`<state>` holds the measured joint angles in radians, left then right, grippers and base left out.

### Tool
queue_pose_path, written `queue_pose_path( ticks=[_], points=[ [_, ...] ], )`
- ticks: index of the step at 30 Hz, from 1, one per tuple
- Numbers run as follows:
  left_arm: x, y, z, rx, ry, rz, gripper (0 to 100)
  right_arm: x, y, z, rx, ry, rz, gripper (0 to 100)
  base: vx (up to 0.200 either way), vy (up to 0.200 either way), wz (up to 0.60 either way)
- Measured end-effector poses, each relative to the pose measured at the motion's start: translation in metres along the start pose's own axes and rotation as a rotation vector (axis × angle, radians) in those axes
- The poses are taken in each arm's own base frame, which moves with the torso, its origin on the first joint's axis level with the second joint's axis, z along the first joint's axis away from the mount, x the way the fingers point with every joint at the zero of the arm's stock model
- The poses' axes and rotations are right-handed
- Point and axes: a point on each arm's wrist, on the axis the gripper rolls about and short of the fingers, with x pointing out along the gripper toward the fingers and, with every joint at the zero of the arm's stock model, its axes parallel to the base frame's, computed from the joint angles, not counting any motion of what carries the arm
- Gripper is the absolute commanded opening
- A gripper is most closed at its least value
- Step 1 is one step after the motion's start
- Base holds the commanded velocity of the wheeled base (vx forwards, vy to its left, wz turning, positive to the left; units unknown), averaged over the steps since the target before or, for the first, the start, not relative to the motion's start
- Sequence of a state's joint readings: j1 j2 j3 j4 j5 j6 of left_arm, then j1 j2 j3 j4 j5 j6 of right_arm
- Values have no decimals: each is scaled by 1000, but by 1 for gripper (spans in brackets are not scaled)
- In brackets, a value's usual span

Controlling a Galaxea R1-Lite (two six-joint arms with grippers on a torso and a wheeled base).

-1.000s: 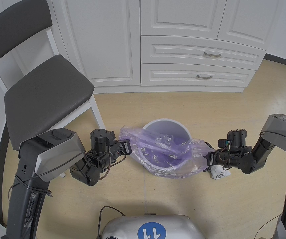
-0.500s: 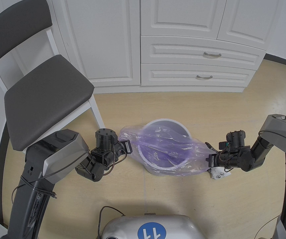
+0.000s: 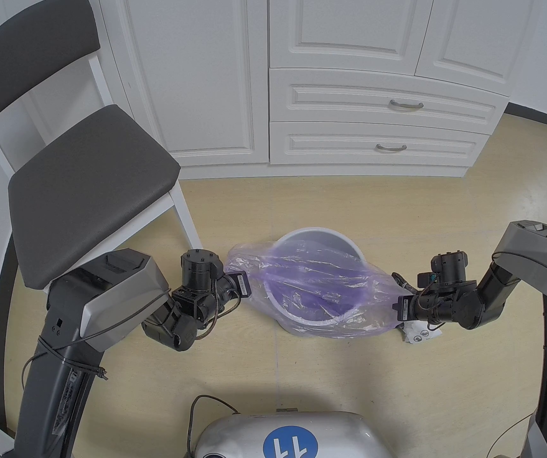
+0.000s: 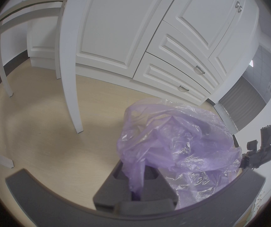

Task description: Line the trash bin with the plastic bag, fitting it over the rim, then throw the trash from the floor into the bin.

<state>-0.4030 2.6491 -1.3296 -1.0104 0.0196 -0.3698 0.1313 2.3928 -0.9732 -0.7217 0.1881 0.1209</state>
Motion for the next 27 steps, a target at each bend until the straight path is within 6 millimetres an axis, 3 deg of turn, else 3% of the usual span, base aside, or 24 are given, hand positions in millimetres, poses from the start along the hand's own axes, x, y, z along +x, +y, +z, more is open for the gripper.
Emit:
queue_pose_path(
  ticks=[26,27],
  points=[
    [-5,-3,3,3,3,-4,0,2,-1,-3,3,10,-2,0,0,0,0],
    [-5,-3,3,3,4,-5,0,2,-1,-3,3,10,-2,100,0,0,0]
  ],
)
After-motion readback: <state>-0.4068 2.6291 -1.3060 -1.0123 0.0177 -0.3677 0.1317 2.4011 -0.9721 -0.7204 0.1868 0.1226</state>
